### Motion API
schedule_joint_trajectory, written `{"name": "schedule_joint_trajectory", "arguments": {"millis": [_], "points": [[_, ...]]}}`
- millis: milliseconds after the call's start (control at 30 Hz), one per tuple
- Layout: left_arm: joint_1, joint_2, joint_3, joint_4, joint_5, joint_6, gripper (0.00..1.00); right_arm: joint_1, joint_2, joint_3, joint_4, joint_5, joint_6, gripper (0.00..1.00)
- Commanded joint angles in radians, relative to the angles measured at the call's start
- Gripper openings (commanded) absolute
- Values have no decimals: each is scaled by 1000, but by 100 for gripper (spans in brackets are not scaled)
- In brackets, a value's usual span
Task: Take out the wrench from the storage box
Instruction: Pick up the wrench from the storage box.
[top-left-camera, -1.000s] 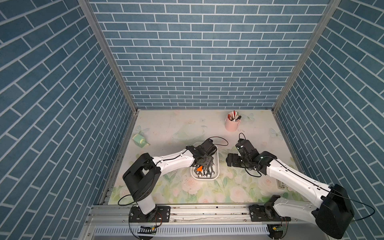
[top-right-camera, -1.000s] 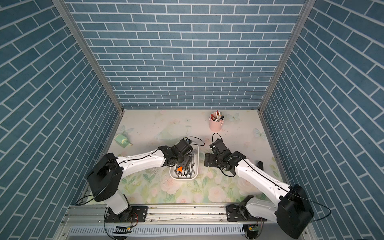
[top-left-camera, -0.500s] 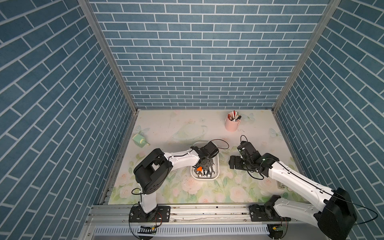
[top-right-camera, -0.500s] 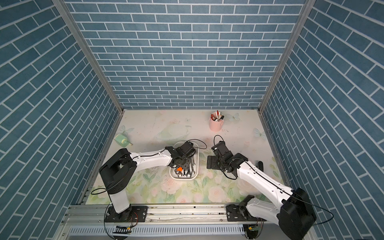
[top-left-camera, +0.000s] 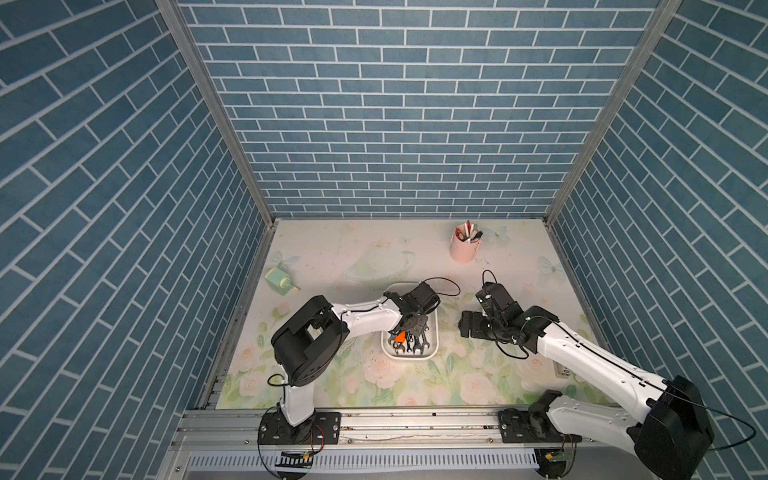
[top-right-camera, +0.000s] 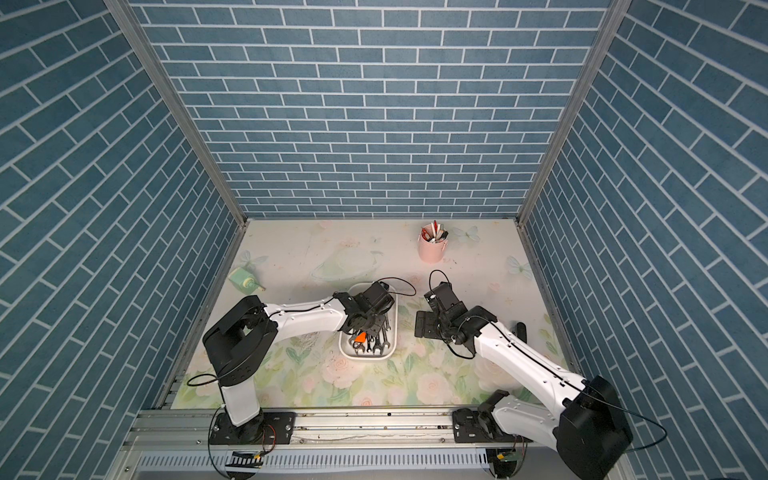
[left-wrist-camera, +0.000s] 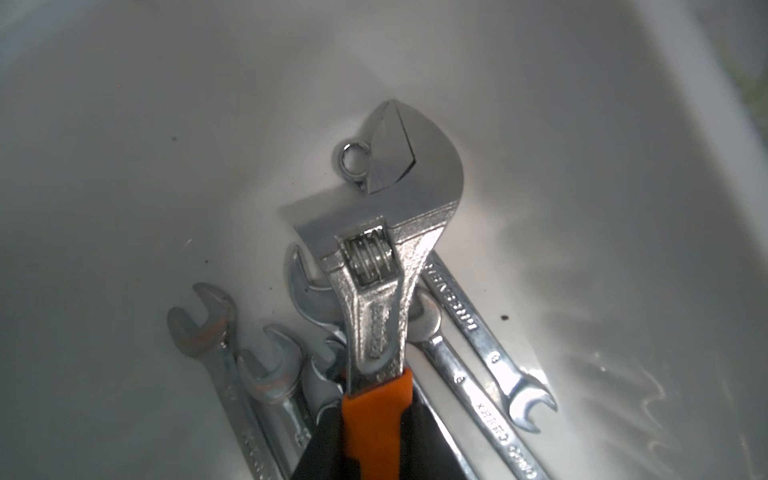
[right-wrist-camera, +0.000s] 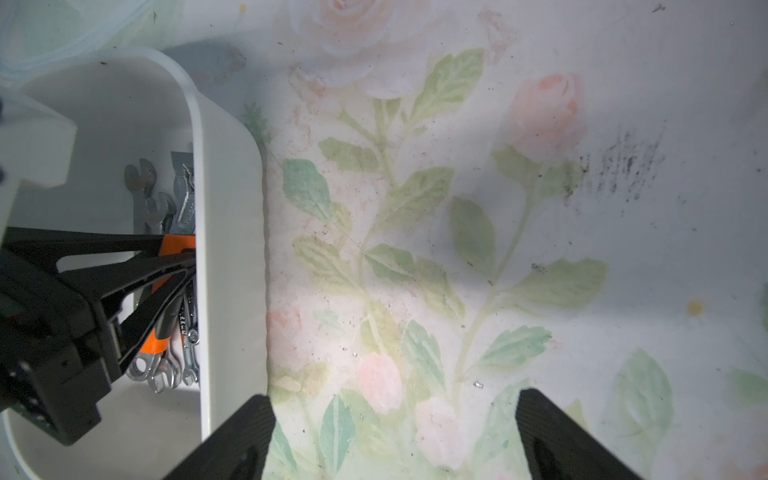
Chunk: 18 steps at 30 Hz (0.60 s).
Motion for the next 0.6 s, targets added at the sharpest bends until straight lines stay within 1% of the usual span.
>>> {"name": "schedule_joint_trajectory", "arguments": {"millis": [0,300,567], "points": [[-3,11,9,-16,-9,-11,20,-5,-17,-8,-10,-1,-15,95],[-3,-41,51,-61,-22,-28,17,-5,-30,-4,-14,-8,-12,95],[-1,-99,93,-122,-37,-39,16,-6,-38,11,-37,0,-11,95]]}}
